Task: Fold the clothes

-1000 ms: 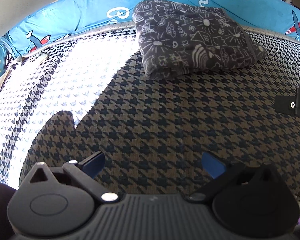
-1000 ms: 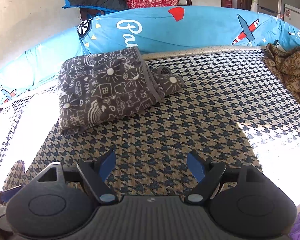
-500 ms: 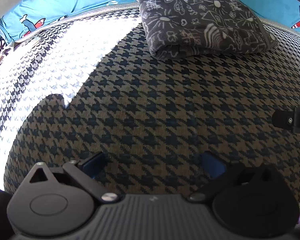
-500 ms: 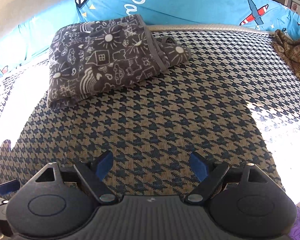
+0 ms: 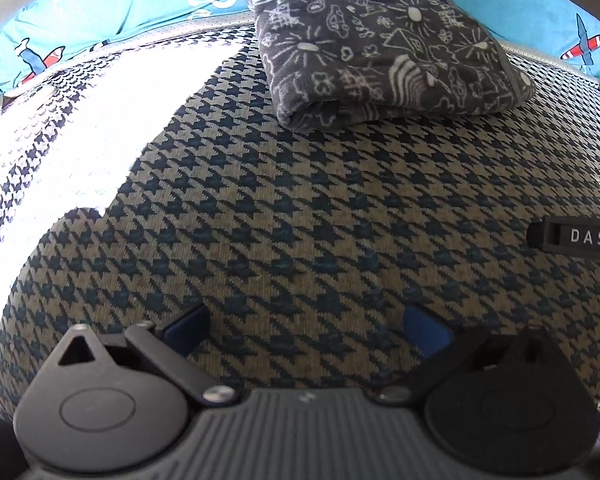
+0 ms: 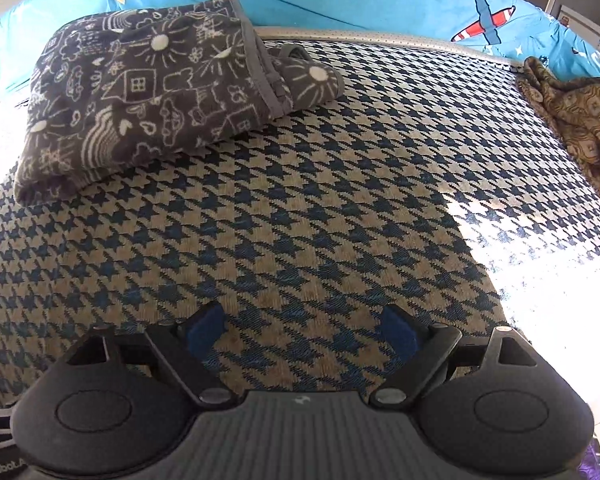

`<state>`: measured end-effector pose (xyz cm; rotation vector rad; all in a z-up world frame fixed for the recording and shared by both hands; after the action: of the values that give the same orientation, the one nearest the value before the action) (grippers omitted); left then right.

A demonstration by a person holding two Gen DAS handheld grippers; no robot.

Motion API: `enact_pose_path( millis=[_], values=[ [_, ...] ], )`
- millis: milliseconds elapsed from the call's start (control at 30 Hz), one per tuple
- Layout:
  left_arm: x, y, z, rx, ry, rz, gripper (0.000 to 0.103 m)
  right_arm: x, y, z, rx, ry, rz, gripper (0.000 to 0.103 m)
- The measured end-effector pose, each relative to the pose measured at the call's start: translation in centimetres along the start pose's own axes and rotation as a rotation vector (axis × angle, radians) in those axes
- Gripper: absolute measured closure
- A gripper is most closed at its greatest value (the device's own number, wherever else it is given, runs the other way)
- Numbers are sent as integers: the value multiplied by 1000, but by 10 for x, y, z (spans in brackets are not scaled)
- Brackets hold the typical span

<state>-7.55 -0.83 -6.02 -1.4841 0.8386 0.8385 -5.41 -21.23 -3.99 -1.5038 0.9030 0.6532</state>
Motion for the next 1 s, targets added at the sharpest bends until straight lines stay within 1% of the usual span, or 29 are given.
enact_pose_path(
  millis=[133,233,333,500,567,700,1000],
  values=[
    [3,-1,4,6,8,0,0,7,-4,-8,49,6,-29,11],
    [4,0,4,3,-4,-8,0,14,-8,-14,89,25,-49,6],
    [5,-1,2,13,-9,-11,0,20,-13,-16,116,55,-50,0],
    [10,-7,2,24,5,18,0,27,-21,-20,131,91,-68,0],
    [10,-6,1,33,3,16,0,28,-25,-24,147,91,-73,0],
    [11,-7,0,27,2,6,0,34,-31,-28,140,97,-81,0],
    [14,-22,-9,53,-3,-26,0,41,-38,-24,141,124,-134,0]
  ],
)
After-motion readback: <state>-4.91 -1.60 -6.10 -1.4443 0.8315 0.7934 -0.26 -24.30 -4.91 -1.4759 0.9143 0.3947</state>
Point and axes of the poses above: each gripper's, at about its wrist camera, not at the fingertips, and x roughly the way its jaws point, z to its left, y to its underside, the point moved 4 cm from there along x, roughly the way its jaws point, and after that the axes turned 7 degrees about -x, right-handed, at the moved point
